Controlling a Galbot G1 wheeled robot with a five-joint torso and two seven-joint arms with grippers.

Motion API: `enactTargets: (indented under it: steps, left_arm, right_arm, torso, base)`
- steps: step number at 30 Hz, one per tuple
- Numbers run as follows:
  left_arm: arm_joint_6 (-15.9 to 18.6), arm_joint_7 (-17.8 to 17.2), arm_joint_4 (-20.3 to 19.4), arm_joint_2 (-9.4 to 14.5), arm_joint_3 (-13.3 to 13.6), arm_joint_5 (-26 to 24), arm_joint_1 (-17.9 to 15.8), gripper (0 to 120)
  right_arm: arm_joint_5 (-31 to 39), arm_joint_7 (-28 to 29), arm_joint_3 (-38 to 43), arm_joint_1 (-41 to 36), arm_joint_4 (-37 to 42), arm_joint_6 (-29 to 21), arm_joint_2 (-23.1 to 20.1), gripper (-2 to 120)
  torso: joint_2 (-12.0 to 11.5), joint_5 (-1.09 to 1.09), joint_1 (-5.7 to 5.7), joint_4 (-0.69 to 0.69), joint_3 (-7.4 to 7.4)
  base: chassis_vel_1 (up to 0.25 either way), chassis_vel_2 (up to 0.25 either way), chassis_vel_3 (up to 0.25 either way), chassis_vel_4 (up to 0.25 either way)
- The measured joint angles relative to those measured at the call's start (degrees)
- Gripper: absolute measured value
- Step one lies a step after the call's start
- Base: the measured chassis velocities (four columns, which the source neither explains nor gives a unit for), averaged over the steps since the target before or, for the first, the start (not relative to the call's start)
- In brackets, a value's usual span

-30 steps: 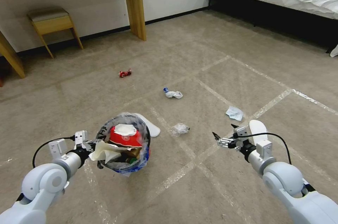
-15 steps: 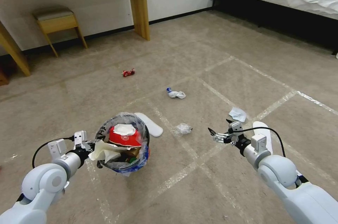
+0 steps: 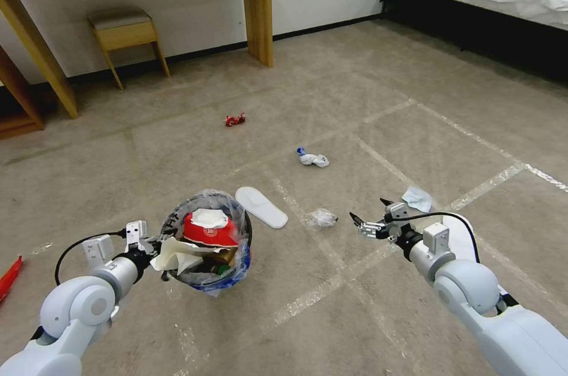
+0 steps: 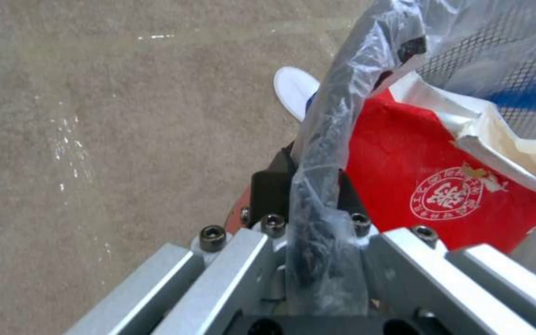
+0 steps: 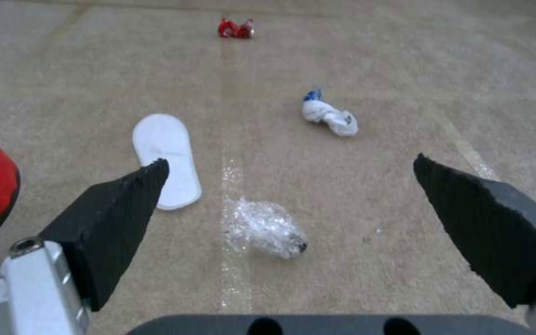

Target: Pick up the trash bin and place the garbage on the floor into it.

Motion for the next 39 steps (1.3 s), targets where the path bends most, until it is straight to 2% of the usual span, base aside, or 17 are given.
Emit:
enactTargets:
  steps: [11,22,24,25,39]
  left_arm:
    - [0.7,0.3,0.1,-0.5,0.3,-0.4,-0.3,1]
    - [-0.1,0.1,0.2,-0.4,0.6,0.8,0.1,1]
    - [-0.1,0.1,0.2,-0.4,0.6,0.8,0.1,1]
    - [-0.1,0.1,0.2,-0.4,0.7,0.8,0.1,1]
    - [-0.7,-0.1,0.3,-0.5,0.7,0.8,-0.1,1]
  right_arm:
    - [-0.1,-0.2,-0.2,-0.2,-0.3,0.2,0.1,100]
    - [-0.1,-0.2,-0.8,0.2,-1.1,1.1,0.8,100]
    - [-0.1,-0.2,-0.8,0.2,-1.1,1.3,0.9,100]
    - [-0.1,-0.2,-0.8,0.2,-1.2,1.5,1.0,100]
    - [-0.2,-0.9,-0.4,0.4,-1.2,0.8,1.6,100]
  torso:
    - [0.0,0.0,0.0,-0.01,0.0]
    - [0.0,0.0,0.0,0.03,0.0]
    - [0.0,0.0,0.0,0.02,0.0]
    - [0.0,0.0,0.0,-0.03,0.0]
    - [0.0,0.0,0.0,-0.01,0.0]
  base:
    - [0.0,0.0,0.0,0.0]
    - [0.037,0.027,0.039,0.037]
    - [0.027,0.023,0.014,0.012]
    - [0.0,0.0,0.0,0.0]
    - [0.0,0.0,0.0,0.0]
